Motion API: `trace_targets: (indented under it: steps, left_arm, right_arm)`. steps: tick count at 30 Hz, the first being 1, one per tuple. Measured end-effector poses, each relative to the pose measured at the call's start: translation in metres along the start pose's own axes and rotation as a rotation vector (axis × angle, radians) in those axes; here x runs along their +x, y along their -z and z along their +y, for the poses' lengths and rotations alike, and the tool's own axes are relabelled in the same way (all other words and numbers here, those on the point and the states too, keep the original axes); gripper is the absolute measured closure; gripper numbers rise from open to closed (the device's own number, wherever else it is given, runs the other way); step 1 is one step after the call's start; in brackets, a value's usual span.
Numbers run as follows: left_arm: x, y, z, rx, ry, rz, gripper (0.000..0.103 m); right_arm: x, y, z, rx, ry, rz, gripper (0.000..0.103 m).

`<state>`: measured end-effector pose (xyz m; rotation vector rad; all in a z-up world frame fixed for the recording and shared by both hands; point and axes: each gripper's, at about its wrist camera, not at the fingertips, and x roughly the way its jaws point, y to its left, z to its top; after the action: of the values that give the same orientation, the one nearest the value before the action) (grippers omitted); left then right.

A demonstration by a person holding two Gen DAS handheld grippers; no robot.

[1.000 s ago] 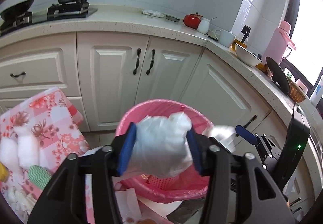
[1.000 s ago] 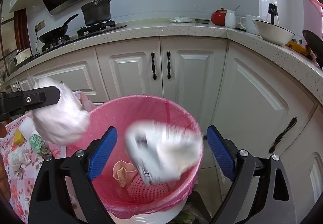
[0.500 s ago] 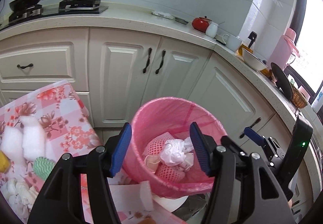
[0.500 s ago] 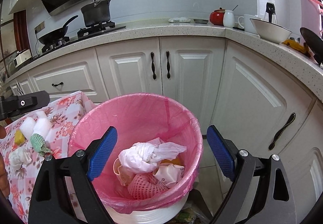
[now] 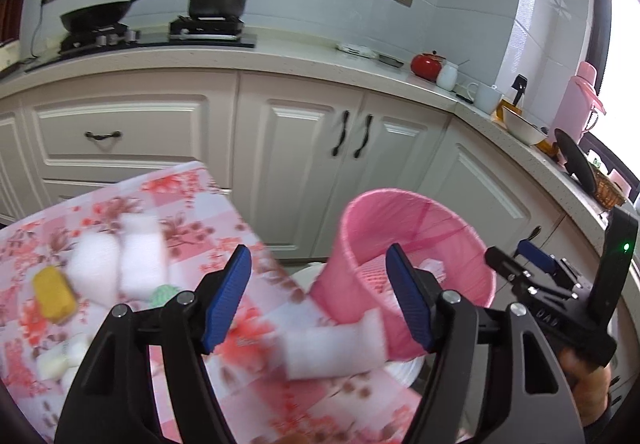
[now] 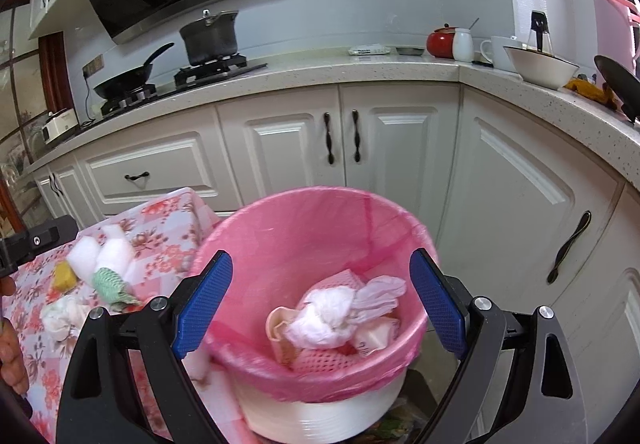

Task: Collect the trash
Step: 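Move both tools back over the table toward the tissue bundles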

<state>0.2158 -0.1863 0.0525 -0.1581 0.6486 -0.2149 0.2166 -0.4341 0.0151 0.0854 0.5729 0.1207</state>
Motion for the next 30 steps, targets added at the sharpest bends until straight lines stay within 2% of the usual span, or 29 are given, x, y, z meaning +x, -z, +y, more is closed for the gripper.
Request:
trace_targets:
  steps: [8,19,25,30]
  left_arm:
    - [-0.046,0.028,0.053,-0.044,-0.093,-0.031,0.034]
    - [-0.100,0.071,0.123,-0.119,-0.233,-0.044,0.034]
    - [-0.113,0.094,0.157,-0.155,-0.283,-0.020,0.035]
    - [-0.114,0.106,0.171,-0.170,-0.295,0.002,0.036]
  right_arm:
    - [-0.013,0.007,0.025,-0.004,-0.039,-0.005,0.018]
    - [-0.024,0.026,0.082,-0.059,-0.122,0.019,0.018]
    - [-0.022,0.036,0.116,-0.102,-0.164,0.043,0.018]
    - [-0.022,0.043,0.138,-0.129,-0.190,0.055,0.018]
